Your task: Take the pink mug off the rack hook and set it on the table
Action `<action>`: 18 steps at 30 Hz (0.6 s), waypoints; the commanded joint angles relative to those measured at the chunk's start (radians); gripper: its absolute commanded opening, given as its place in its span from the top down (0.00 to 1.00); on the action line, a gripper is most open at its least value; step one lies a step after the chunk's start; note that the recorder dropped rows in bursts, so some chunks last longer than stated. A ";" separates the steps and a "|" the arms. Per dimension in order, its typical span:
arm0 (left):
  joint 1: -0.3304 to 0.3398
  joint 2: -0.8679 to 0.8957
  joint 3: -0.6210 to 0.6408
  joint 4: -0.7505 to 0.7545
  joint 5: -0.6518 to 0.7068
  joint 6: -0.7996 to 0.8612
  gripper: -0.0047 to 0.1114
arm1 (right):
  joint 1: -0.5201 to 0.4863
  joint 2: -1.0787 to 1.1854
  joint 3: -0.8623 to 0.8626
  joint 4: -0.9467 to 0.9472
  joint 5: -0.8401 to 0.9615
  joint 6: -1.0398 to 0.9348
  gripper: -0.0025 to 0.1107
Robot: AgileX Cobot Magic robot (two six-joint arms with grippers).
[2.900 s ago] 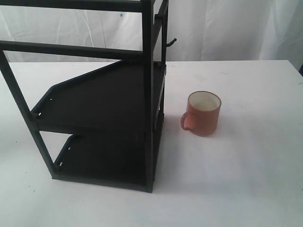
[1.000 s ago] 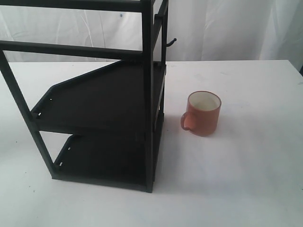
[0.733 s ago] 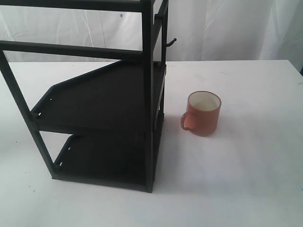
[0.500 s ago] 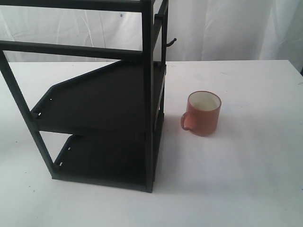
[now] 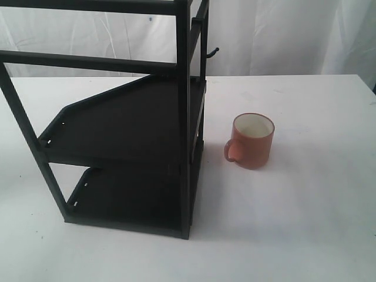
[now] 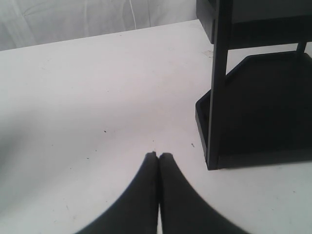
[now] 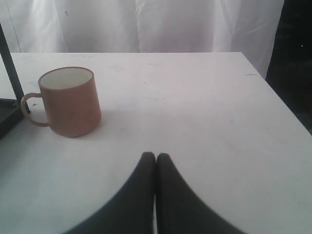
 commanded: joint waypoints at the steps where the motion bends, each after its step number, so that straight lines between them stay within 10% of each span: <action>1: 0.005 -0.004 0.004 0.002 0.004 -0.005 0.96 | -0.004 -0.006 0.006 -0.008 -0.006 0.003 0.98; 18: 0.005 -0.004 0.004 0.002 0.004 -0.005 0.96 | -0.004 -0.006 0.006 -0.009 -0.006 0.019 0.98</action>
